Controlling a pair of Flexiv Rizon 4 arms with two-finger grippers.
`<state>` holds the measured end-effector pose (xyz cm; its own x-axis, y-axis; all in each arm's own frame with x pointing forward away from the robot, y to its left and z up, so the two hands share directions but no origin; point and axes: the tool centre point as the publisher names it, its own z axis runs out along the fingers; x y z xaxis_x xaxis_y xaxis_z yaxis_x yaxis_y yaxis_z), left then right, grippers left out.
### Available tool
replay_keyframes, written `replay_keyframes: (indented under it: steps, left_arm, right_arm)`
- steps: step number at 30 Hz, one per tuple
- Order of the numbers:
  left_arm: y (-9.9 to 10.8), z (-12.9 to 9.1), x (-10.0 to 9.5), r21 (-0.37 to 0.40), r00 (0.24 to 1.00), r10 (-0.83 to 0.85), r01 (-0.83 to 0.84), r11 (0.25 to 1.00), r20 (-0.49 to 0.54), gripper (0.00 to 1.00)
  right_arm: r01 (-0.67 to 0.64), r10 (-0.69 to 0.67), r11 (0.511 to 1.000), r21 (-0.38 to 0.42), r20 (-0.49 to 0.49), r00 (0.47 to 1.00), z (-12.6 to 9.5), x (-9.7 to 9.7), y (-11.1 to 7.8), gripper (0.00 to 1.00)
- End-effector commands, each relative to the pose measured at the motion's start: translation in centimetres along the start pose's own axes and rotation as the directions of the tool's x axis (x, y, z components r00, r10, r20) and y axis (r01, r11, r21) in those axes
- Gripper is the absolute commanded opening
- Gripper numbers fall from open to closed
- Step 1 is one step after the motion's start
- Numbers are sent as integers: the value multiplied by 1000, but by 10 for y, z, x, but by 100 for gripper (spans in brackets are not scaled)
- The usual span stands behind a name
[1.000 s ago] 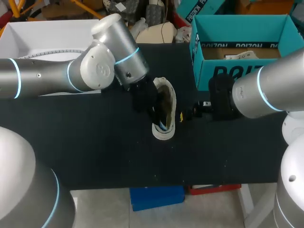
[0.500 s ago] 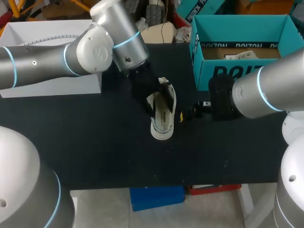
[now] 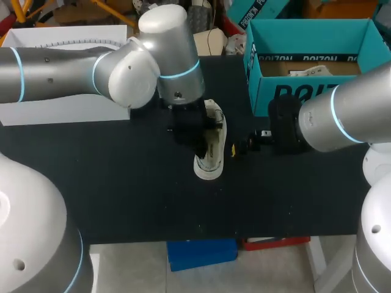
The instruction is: Take the shoe out of the shoebox, open the shoe tongue, remove and reinsert the insole, then place the shoe into the shoebox
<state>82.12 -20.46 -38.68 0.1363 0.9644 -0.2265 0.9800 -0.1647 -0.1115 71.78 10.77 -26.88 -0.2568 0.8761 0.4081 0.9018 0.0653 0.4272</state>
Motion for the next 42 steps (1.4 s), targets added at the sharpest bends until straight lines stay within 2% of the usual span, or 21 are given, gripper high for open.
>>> replay_keyframes:
  steps: [1,3,9,12,15,17,19,23,29,34,37,42]
  left_arm:
    - [9,14,-6,-17,996,-2,0,1000,-90,0]
    - [13,18,-4,-40,993,2,-6,999,-116,0]
    - [17,35,-5,-11,992,2,-3,1000,-125,0]
    - [15,32,-7,-1,995,-6,6,1000,-95,0]
    - [13,14,-8,28,999,-30,30,999,-13,0]
    - [10,-4,-9,80,994,-65,58,995,88,0]
    - [12,-22,-7,90,982,-98,84,992,161,0]
    - [14,-64,-2,125,880,-274,244,962,388,0]
    - [39,-106,7,74,733,-341,370,926,588,0]
    - [68,-125,9,3,652,-341,461,887,677,0]
    - [89,-124,6,-29,661,-344,484,875,667,0]
    - [121,-113,-10,-48,712,-353,477,878,607,0]
  right_arm:
    - [-1,1,1000,-2,5,1000,1,2,0,100]
    - [-1,1,1000,-2,5,1000,1,2,0,100]
    - [-1,1,1000,-2,5,1000,1,2,0,100]
    - [-1,1,1000,-2,5,1000,1,2,0,100]
    - [-1,1,1000,-2,5,1000,1,2,0,100]
    - [-1,1,1000,-2,5,1000,1,2,0,100]
    - [-1,1,1000,-2,5,1000,1,2,0,100]
    - [-1,1,1000,-2,5,1000,1,2,0,100]
    - [-1,1,1000,-2,5,1000,1,2,0,100]
    - [-1,1,1000,-2,5,1000,1,2,0,100]
    - [-1,1,1000,-2,5,1000,1,2,0,100]
    - [-1,1,1000,-2,5,1000,1,2,0,100]
